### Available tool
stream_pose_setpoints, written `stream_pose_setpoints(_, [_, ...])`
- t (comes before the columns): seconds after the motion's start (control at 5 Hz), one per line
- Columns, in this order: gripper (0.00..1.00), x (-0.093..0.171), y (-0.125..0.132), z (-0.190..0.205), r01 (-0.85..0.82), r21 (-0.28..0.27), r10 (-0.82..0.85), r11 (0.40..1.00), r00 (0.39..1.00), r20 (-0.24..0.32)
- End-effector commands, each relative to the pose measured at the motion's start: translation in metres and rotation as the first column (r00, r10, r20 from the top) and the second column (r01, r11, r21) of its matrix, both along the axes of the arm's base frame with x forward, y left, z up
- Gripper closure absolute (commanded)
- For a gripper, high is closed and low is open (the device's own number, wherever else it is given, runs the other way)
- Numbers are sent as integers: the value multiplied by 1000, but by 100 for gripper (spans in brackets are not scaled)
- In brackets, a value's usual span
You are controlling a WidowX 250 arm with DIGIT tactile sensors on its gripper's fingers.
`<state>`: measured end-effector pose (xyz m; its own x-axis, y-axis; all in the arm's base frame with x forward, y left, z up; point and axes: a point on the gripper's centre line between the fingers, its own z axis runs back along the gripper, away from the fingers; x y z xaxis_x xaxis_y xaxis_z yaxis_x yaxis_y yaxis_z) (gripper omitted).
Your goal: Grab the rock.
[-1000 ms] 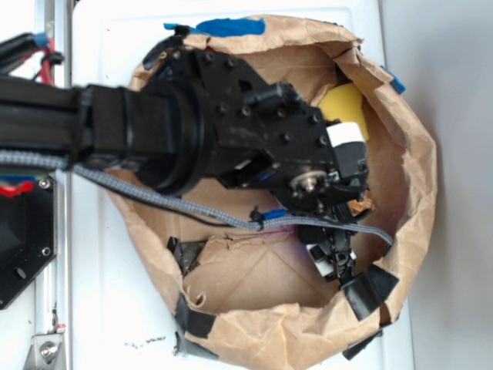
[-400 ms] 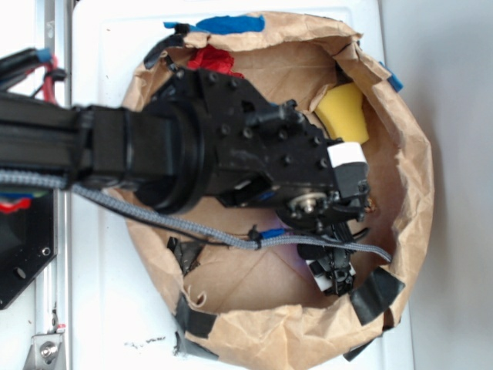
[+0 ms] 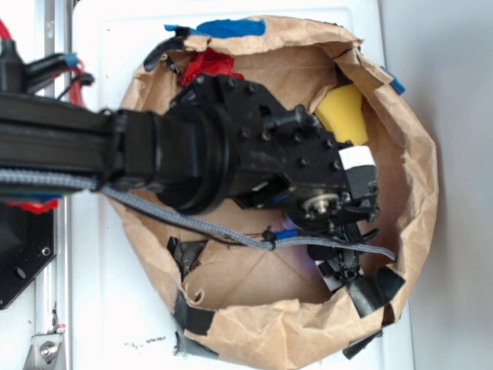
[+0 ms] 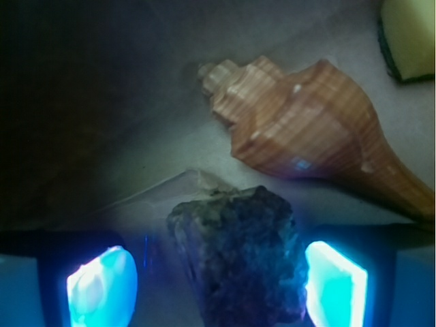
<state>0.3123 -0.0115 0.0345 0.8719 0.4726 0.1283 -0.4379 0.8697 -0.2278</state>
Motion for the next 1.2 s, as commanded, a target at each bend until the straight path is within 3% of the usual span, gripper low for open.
stream_pose_setpoints(0.0, [100,3,5,9,8,26,-9,1000,998,55])
stream_pose_setpoints(0.4, [100,0,14,12,-2,36,1,999,1000,30])
stream_pose_setpoints(0.6, [100,-28,21,34,79,0,-78,997,995,-63])
stream_pose_setpoints(0.8, [100,-62,29,69,228,1,-227,974,970,-88])
stream_pose_setpoints(1.0, [100,-77,40,96,346,-61,-351,936,924,-150])
